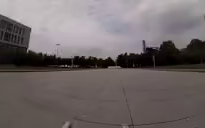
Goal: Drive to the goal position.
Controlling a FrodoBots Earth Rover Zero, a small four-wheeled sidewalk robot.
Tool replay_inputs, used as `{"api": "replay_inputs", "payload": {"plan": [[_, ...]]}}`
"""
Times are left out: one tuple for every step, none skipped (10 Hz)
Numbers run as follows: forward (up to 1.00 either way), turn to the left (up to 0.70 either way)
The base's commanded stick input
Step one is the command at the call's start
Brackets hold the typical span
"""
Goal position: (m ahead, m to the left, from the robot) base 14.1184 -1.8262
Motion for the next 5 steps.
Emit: {"api": "replay_inputs", "payload": {"plan": [[0.70,0.00],[0.70,0.00],[0.70,0.00],[0.70,0.00],[0.70,0.00]]}}
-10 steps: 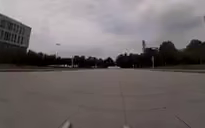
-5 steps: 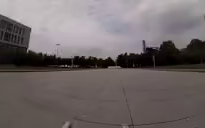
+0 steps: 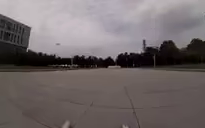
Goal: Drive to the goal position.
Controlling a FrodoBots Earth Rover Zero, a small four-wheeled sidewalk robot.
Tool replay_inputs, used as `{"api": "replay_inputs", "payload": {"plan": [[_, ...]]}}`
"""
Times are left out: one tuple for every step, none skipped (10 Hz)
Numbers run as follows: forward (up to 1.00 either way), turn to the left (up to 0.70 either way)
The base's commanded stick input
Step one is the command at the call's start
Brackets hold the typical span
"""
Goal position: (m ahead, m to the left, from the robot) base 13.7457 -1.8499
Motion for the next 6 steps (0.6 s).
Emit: {"api": "replay_inputs", "payload": {"plan": [[0.70,-0.11],[0.70,-0.09],[0.70,0.00],[0.70,0.00],[0.70,0.00],[0.70,0.00]]}}
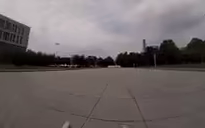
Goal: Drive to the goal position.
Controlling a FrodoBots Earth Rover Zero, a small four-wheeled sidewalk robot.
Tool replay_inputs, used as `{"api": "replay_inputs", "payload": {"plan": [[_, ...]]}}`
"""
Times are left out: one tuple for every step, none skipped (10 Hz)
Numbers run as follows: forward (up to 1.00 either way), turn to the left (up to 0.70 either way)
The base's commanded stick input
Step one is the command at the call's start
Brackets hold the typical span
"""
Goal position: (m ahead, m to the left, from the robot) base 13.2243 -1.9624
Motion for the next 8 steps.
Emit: {"api": "replay_inputs", "payload": {"plan": [[0.70,0.00],[0.70,0.00],[0.70,-0.07],[0.70,-0.22],[0.70,-0.29],[0.70,-0.17],[0.70,0.00],[0.70,0.00]]}}
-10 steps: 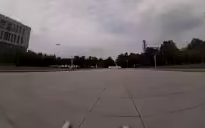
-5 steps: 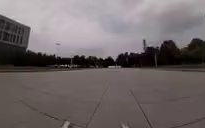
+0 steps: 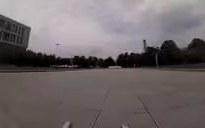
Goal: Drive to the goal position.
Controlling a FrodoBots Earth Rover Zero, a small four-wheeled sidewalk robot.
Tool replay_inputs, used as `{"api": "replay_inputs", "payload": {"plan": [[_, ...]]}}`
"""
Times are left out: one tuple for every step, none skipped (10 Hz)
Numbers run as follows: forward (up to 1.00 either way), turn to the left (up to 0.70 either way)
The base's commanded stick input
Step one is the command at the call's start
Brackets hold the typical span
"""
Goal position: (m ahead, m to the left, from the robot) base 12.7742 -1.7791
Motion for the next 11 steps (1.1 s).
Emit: {"api": "replay_inputs", "payload": {"plan": [[0.70,0.00],[0.70,0.00],[0.70,0.00],[0.70,0.00],[0.70,0.00],[0.70,0.00],[0.70,0.00],[0.70,0.00],[0.70,0.00],[0.70,0.00],[0.70,0.00]]}}
